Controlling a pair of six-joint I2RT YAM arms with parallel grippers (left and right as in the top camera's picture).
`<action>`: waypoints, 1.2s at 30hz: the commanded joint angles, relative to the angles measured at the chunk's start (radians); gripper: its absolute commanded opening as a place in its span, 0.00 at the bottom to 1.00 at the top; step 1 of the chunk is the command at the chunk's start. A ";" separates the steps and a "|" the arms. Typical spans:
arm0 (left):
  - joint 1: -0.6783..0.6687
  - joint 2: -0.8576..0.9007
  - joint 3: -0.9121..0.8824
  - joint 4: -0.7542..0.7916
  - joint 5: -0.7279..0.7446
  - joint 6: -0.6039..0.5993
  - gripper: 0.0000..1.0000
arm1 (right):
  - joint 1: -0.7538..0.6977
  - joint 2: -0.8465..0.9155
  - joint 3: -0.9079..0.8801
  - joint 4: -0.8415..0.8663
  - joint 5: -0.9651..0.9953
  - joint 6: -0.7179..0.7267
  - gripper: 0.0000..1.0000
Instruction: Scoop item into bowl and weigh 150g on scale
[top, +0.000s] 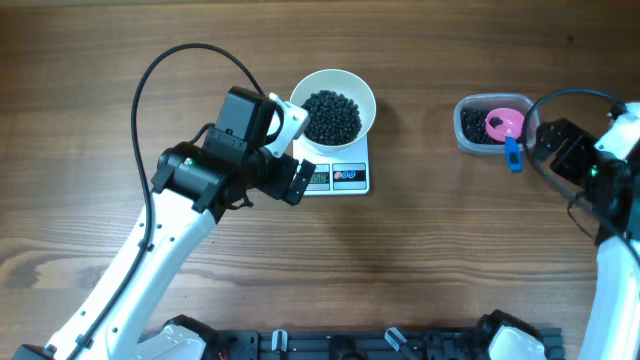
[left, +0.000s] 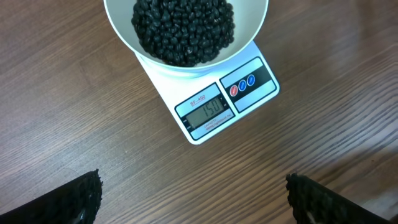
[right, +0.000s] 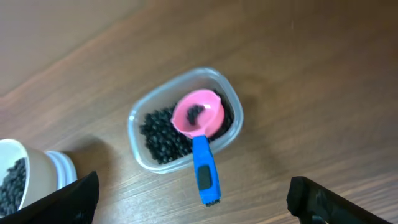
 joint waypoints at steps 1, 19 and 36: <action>-0.003 0.002 -0.008 0.003 0.015 -0.010 1.00 | 0.006 -0.093 -0.003 0.003 -0.039 -0.232 1.00; -0.003 0.002 -0.008 0.003 0.015 -0.010 1.00 | 0.006 -0.411 -0.003 -0.458 -0.039 -0.239 1.00; -0.003 0.002 -0.008 0.003 0.015 -0.010 1.00 | 0.006 -0.407 -0.003 -0.457 -0.039 -0.239 1.00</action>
